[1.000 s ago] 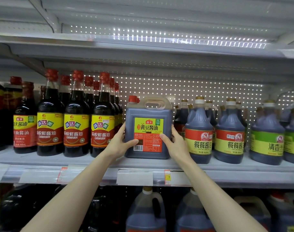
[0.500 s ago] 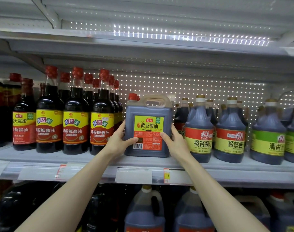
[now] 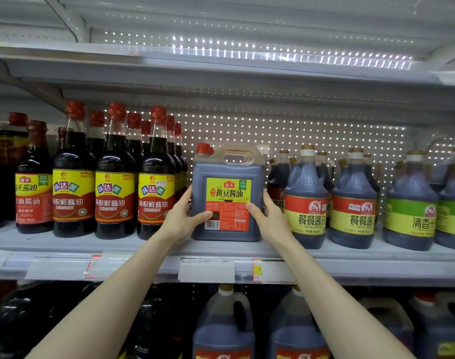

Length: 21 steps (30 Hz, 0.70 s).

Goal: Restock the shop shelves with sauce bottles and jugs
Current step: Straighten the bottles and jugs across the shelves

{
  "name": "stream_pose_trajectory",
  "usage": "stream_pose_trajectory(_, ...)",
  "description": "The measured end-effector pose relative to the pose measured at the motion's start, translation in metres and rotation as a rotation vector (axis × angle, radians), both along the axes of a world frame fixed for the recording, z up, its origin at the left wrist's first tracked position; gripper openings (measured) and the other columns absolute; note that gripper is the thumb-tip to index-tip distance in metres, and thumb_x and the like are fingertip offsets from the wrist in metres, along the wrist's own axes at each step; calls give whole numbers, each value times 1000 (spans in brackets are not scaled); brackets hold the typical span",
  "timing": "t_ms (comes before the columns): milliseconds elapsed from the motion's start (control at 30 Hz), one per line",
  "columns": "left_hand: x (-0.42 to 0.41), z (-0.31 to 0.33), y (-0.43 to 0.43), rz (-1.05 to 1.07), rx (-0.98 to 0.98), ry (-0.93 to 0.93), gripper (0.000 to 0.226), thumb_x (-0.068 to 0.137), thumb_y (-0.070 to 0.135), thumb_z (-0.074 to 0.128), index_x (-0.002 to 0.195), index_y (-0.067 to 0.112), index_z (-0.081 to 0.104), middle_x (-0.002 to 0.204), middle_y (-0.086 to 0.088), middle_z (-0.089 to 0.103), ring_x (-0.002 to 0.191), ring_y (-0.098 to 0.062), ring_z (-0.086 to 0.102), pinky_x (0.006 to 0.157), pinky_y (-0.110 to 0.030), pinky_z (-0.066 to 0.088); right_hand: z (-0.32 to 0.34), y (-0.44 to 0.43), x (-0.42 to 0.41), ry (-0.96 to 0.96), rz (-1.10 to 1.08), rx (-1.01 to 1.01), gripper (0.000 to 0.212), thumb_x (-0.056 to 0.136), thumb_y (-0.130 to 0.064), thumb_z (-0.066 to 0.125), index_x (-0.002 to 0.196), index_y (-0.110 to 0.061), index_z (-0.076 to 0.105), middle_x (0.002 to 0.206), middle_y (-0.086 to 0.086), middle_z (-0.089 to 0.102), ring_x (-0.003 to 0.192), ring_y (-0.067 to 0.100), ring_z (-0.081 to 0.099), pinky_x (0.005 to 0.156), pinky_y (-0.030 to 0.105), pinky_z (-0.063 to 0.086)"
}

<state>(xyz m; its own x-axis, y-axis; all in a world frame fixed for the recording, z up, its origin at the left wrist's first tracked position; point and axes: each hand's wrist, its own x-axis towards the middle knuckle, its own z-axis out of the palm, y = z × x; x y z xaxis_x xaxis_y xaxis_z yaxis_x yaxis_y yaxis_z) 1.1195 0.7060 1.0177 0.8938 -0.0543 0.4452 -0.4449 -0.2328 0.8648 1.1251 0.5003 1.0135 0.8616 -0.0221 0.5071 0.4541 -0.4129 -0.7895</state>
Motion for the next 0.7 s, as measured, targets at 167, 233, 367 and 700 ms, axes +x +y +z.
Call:
stream_pose_trajectory(167,0,0,2,-5,2,-6,82,87,13,66,151,33,19,146,-1,44,135,-22,39,105,-50,42,1,1,-1,9,3,21,64,98,-33,49,153,-31,16,142,1,50,124,19,52,102,37,47)
stream_pose_trajectory(233,0,0,2,-4,-4,-6,82,87,13,66,152,32,18,146,0,43,135,-19,39,105,-46,43,1,1,-2,11,3,21,64,99,-33,49,153,-33,15,143,0,49,125,19,52,103,37,46)
stream_pose_trajectory(367,-2,1,0,-18,-1,-35,76,90,9,62,151,28,20,142,0,45,120,-9,43,93,-33,45,2,2,-5,20,2,12,62,99,-32,48,152,-33,15,144,0,47,127,19,50,104,36,45)
stream_pose_trajectory(700,-10,4,-1,119,62,-26,76,87,15,67,150,21,26,144,-5,45,131,-25,43,104,-45,43,7,7,-20,44,-45,14,64,98,-30,51,153,-25,19,149,3,42,132,21,45,107,40,42)
